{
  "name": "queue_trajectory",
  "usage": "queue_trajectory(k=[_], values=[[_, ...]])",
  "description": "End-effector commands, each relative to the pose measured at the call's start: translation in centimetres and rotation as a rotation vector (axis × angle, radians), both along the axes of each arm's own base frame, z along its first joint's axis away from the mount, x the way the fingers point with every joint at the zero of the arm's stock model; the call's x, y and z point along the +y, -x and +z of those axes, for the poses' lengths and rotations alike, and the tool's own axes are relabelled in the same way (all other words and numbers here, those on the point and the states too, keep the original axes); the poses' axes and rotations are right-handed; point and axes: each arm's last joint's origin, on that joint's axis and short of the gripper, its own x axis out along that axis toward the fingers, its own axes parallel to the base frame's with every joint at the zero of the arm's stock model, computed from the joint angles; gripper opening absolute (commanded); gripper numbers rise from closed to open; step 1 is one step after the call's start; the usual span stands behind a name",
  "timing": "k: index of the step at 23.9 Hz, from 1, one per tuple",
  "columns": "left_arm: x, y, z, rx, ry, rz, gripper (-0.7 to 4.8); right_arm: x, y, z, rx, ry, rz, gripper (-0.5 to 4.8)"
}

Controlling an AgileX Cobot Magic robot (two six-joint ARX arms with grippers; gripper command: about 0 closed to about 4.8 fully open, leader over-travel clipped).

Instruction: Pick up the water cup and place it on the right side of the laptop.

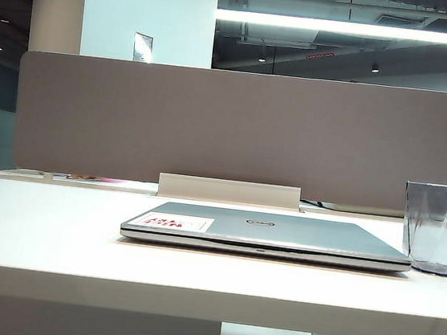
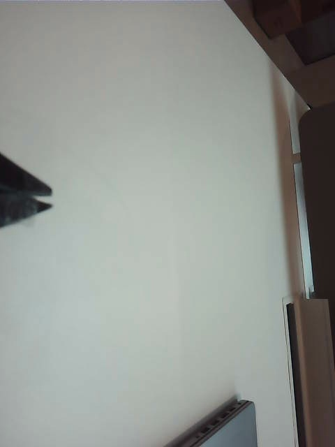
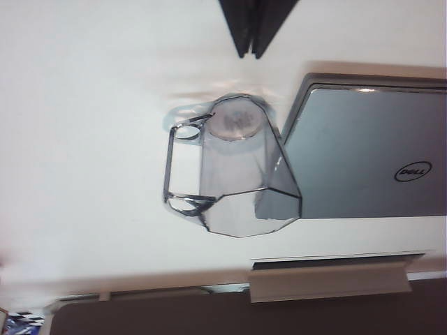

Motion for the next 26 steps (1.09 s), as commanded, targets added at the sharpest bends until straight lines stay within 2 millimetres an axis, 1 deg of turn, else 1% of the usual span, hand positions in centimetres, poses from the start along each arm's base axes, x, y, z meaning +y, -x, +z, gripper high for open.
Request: queue_trajectory(k=[1, 4, 26], values=[[-0.02, 0.01, 0.08, -0.001, -0.001, -0.006, -0.02, -0.03, -0.08, 0.27, -0.045, 0.031, -0.005, -0.01], [-0.02, 0.01, 0.08, -0.001, -0.001, -0.006, -0.02, -0.06, -0.09, 0.51, -0.069, 0.038, -0.012, -0.01], [-0.02, 0.01, 0.08, -0.001, -0.001, -0.006, -0.02, -0.06, -0.09, 0.49, -0.067, 0.035, -0.013, -0.01]])
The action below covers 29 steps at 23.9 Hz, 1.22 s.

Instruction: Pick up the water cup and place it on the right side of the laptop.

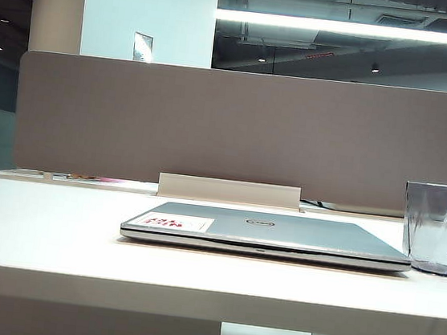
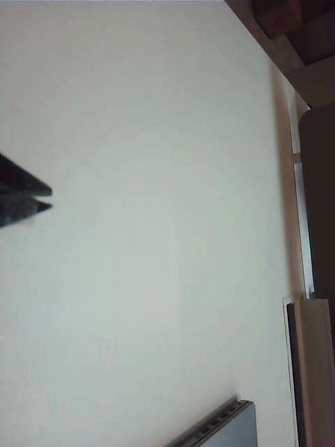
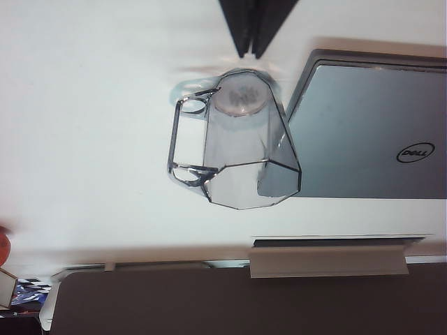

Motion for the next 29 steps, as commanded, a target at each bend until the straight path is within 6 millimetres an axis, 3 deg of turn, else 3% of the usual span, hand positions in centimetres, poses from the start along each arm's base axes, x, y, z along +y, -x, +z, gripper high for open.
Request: queue_trajectory(k=[1, 5, 8, 29], values=[[0.0, 0.0, 0.1, -0.001, -0.001, -0.006, -0.02, 0.0, 0.0, -0.1, -0.010, 0.004, -0.006, -0.01], [0.0, 0.0, 0.2, -0.017, 0.006, -0.006, -0.02, 0.0, 0.0, -0.1, -0.010, 0.004, -0.006, -0.01], [0.0, -0.1, 1.1, -0.113, 0.174, 0.011, -0.02, 0.0, 0.0, -0.1, -0.008, 0.004, -0.006, -0.01], [0.0, -0.1, 1.1, -0.111, 0.173, 0.014, -0.02, 0.0, 0.0, -0.1, -0.008, 0.004, -0.006, -0.01]])
